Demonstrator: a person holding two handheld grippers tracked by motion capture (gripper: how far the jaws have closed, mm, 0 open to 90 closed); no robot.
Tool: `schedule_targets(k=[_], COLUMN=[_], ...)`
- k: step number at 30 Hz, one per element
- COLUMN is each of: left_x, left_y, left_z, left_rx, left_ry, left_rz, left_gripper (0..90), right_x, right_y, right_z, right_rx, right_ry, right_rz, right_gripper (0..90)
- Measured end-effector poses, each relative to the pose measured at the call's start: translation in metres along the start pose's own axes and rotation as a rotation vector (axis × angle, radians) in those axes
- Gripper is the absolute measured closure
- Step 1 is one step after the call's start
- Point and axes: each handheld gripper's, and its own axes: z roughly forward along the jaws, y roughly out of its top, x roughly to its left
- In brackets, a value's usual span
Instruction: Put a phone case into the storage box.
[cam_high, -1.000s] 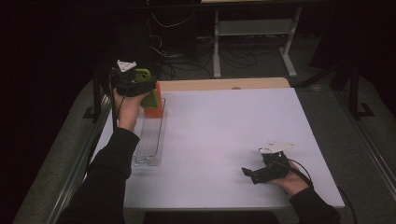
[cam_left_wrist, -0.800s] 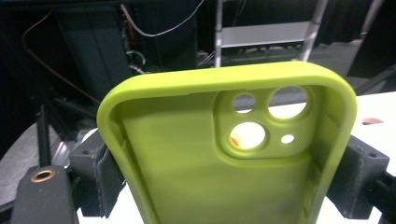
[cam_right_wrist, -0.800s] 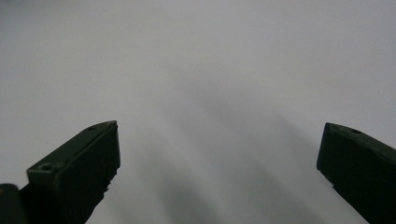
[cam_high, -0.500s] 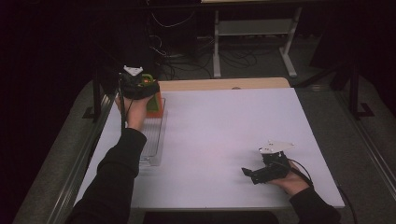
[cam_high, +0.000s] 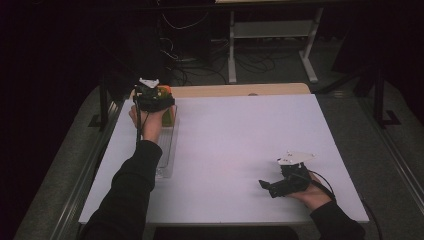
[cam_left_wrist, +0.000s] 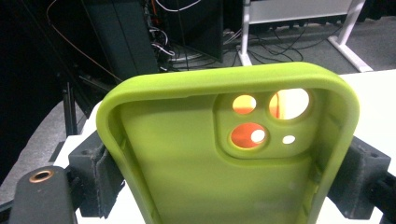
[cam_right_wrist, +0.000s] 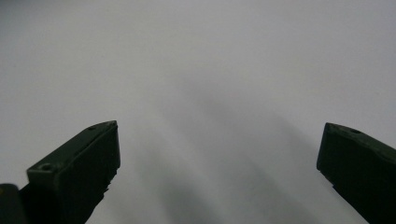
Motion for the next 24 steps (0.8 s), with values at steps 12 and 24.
schedule_targets(k=[12, 24], left_x=[-0.003, -0.005], left_y=[-0.01, -0.013], left_z=[0.007, 0.012], left_rx=[0.023, 0.033], left_ry=[0.024, 0.026], left_rz=[0.003, 0.007], left_gripper=[12.7, 12.0], right_x=[0.0, 0.001], right_y=[0.0, 0.0], right_z=[0.0, -0.001], right_rx=[-0.001, 0.002], right_ry=[0.002, 0.006], right_rz=[-0.002, 0.0], right_gripper=[0.0, 0.0])
